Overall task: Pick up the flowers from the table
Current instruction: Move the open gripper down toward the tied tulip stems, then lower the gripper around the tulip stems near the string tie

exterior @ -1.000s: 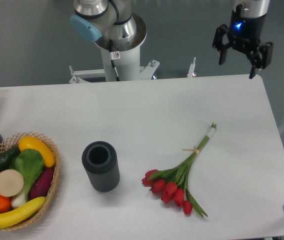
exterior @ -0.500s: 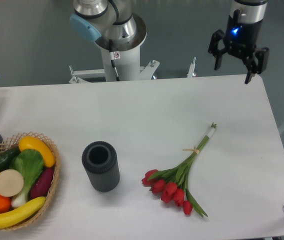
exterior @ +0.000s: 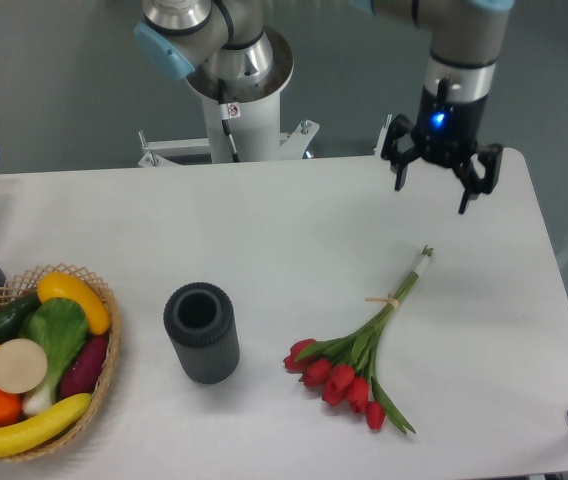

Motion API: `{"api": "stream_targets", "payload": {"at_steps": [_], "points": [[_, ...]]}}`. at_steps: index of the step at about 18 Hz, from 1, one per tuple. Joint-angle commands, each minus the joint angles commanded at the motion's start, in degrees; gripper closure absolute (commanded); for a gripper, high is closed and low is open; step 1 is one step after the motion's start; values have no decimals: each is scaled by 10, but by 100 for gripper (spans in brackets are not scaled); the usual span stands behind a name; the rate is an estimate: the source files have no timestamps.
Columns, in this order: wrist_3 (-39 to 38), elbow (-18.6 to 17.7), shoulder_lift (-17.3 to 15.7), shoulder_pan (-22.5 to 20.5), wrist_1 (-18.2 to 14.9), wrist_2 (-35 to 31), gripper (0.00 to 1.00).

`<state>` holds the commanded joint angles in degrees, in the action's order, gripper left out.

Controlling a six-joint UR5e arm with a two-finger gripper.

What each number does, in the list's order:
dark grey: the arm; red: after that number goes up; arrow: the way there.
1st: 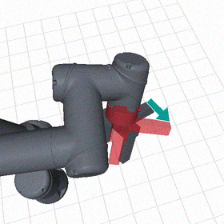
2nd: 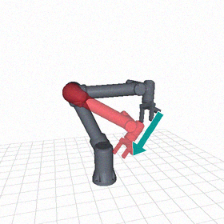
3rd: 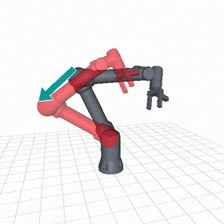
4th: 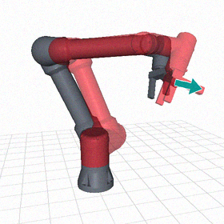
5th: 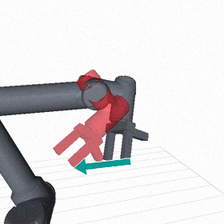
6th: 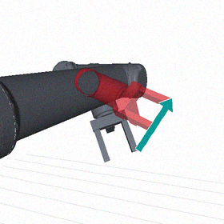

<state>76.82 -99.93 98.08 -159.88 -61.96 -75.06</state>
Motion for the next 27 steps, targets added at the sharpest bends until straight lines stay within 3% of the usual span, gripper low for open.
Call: {"api": "stream_targets", "payload": {"at_steps": [2,5,11,14,21,27], "points": [[-17,0,11,11,10,0,0],[-48,4,40,25,52,-4,0],[-65,4,77,44,75,-4,0],[-60,3,112,46,121,-4,0],[-71,23,162,60,125,-4,0],[-70,12,190,69,123,-7,0]]}}
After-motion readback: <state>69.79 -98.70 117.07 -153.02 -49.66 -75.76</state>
